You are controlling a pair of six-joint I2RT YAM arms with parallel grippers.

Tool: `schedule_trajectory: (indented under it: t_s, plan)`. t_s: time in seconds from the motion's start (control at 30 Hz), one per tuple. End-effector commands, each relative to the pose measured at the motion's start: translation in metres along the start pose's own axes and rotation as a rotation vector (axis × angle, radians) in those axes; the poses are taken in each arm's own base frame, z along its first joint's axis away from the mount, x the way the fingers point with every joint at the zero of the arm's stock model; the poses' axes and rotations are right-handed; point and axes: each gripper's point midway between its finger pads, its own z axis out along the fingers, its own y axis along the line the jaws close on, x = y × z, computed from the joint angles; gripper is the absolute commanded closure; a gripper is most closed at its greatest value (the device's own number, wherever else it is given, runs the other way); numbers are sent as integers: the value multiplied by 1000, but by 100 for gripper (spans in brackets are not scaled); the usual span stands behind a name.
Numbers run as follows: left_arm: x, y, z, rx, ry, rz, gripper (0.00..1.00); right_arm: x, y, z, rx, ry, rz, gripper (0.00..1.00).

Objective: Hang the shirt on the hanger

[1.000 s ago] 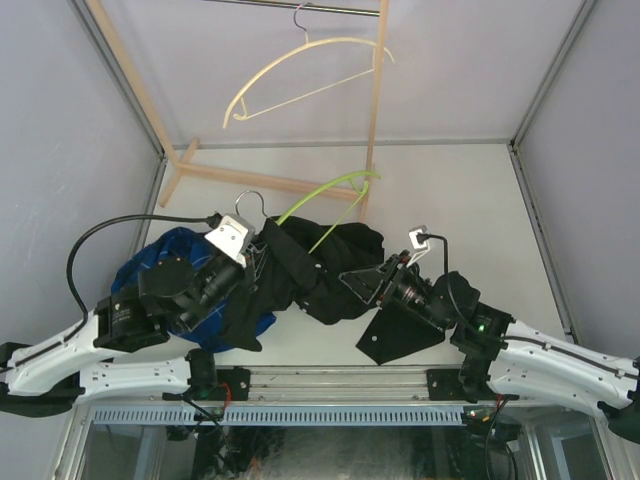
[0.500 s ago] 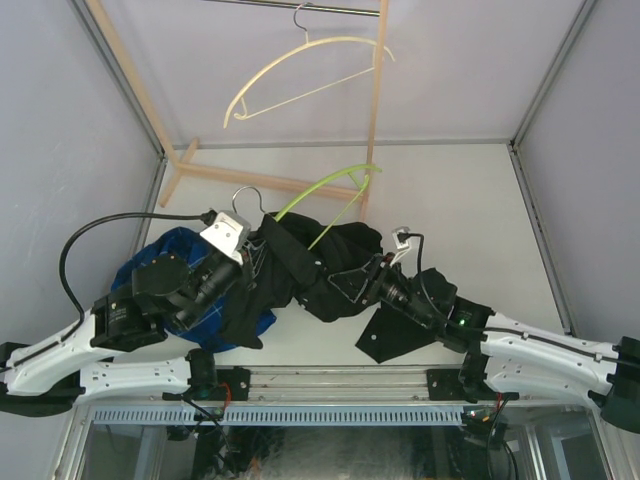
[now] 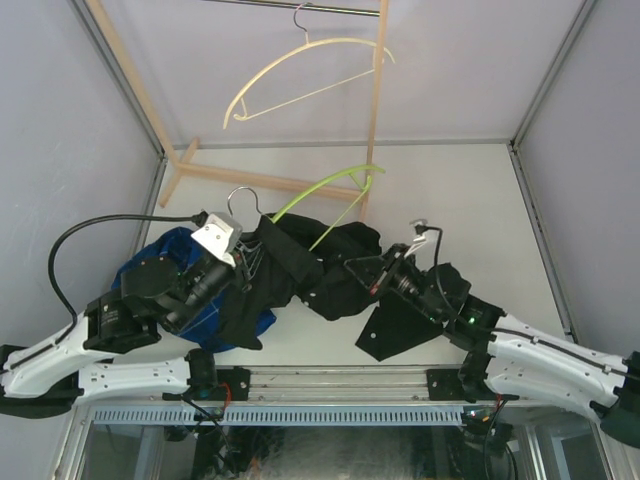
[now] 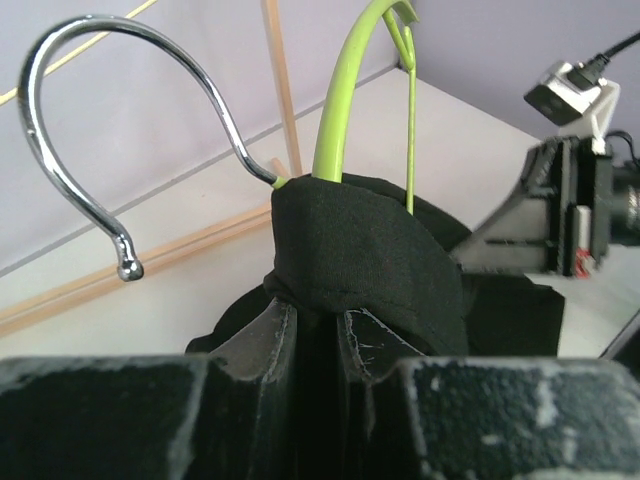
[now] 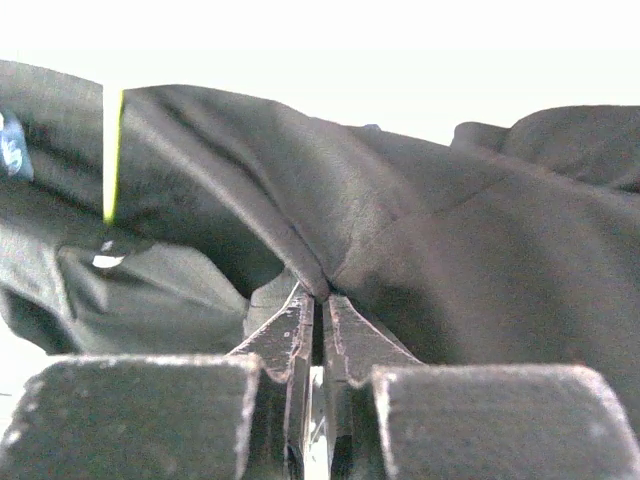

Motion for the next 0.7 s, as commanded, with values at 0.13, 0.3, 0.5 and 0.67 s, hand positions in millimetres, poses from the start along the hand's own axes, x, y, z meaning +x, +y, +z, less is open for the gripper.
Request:
schedule_trajectory:
  t_s: [0.13, 0.3, 0.5, 0.67]
  plan:
    - [-30, -26, -15, 197, -124, -102, 100, -68, -25, -8, 34, -107, -60, 100]
    - [-23, -42, -20, 289, -120, -96, 100, -102, -32, -15, 53, -131, -127, 100]
    - [-17, -40, -23, 292, -108, -84, 100, -128, -37, -34, 81, -180, -170, 100]
    - [-12, -37, -21, 272, -99, -81, 100, -127, -33, -43, 61, -161, -206, 100]
